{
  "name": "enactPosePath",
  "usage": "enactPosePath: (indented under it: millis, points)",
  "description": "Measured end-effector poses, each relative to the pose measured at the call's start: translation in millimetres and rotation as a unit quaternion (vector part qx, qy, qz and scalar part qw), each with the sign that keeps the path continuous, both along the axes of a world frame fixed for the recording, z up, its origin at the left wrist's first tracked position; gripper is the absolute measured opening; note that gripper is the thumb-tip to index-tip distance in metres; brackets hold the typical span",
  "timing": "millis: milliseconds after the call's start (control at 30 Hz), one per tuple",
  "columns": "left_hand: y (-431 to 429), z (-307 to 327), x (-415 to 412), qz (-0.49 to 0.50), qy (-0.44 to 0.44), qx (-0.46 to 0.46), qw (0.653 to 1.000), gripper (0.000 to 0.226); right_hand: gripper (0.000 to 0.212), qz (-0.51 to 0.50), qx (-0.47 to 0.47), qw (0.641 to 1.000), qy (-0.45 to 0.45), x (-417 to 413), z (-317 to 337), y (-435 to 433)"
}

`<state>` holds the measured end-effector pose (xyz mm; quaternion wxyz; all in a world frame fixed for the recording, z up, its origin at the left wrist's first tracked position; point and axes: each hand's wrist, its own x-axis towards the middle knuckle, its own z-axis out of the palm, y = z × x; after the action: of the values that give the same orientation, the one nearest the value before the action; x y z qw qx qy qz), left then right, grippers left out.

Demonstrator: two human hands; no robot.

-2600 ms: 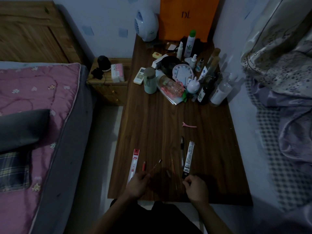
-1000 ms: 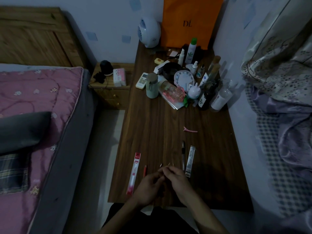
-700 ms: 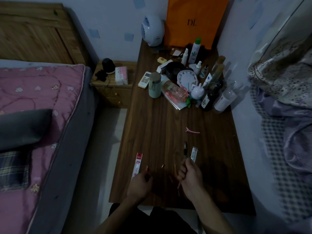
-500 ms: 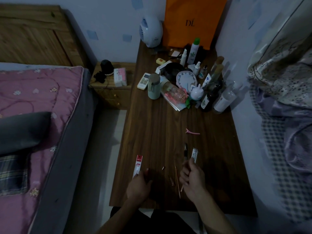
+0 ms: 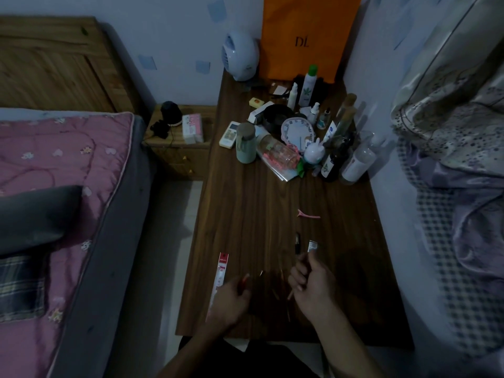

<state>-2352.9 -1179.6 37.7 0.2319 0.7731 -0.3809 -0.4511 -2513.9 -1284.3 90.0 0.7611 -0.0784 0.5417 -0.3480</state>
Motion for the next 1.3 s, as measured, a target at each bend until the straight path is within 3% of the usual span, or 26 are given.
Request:
enactPosePath:
  millis: [133, 467, 700, 1067, 1200, 1300]
  points:
    - [-2.5, 31.1, -12.5, -0.055, 0.023, -0.088, 0.994, 0.018, 0.037, -0.031, -0.028, 0.997, -0.070, 6.0, 22.0, -5.4]
    - [-3.6, 78.3, -26.7, -0.106, 0.016, -0.179, 0.978, 0.028, 0.041, 0.017, -0.169, 0.971, -0.169, 17.4, 78.3, -4.5]
    - [4.2, 82.7, -32.1, -0.107, 0.013, -0.191, 0.976, 0.040, 0.039, 0.035, -0.217, 0.964, -0.151, 22.1, 87.5, 7.2]
    - [13.0, 101.3, -33.4, -0.115, 0.026, -0.181, 0.976, 0.033, 0.036, 0.061, -0.270, 0.954, -0.119, 24.1, 93.0, 20.1]
    - [16.8, 107.3, -34.3, -0.098, 0.070, -0.176, 0.977, 0.036, 0.034, 0.095, -0.304, 0.943, -0.096, 23.9, 90.0, 23.0]
    - [18.7, 108.8, -33.6, -0.068, 0.102, -0.177, 0.977, 0.025, 0.033, 0.138, -0.319, 0.935, -0.068, 21.8, 85.0, 27.7]
